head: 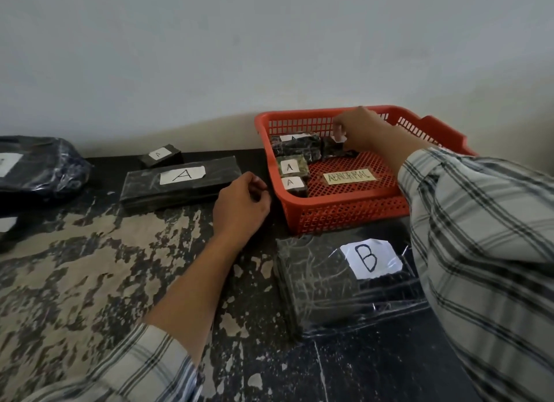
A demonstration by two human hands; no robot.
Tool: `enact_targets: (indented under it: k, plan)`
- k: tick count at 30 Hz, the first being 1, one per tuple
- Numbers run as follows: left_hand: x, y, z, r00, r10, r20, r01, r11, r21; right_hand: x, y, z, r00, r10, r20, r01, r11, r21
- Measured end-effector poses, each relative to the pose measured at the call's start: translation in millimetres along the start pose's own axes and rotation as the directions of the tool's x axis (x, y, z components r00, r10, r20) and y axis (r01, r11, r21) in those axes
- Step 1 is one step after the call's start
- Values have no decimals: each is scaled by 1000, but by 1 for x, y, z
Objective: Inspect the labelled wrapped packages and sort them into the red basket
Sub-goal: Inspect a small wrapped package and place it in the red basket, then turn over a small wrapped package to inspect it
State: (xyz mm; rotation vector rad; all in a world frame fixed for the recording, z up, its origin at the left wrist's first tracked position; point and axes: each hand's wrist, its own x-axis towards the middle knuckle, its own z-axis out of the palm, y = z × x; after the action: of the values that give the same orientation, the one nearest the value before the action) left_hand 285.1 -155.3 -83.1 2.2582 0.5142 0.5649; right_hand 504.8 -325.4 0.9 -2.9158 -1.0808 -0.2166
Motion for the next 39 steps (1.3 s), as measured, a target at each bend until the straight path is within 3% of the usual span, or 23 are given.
enact_targets:
  k: [5, 14, 18, 21, 25, 31, 36, 39]
  plan:
    - [0, -1, -2, 1000, -1, 1, 1, 1000, -12, -2, 0, 3, 998, 31, -47, -29, 999, 33]
    - [0, -3, -1, 1000, 9, 1, -9, 1000, -25, -13, -4, -9, 996, 89, -8, -89, 996, 10]
    - [-1, -2, -2, 1000, 14, 14, -13, 999, -36, -23, -9, -21, 988, 133, -75, -135, 990, -33]
    - [-2, -2, -5, 999, 15, 41, -13, 999, -51, -35, -25, -34, 982, 144, -125, -141, 990, 29]
    - [-5, 4, -14, 997, 29, 70, -22, 995, -93, -58, -76, -53, 966, 119, -230, -87, 986, 144]
    - [-24, 2, -60, 998, 68, 6, -67, 993, -98, -101, -185, -59, 938, -12, -346, 100, 966, 237]
    - [-43, -27, -132, 997, 26, -67, -29, 998, -55, -129, -266, -46, 956, -48, -288, 150, 926, 346]
    - [-58, -62, -176, 983, 23, -183, -22, 1000, 8, -142, -312, -32, 966, -54, -254, 155, 905, 397]
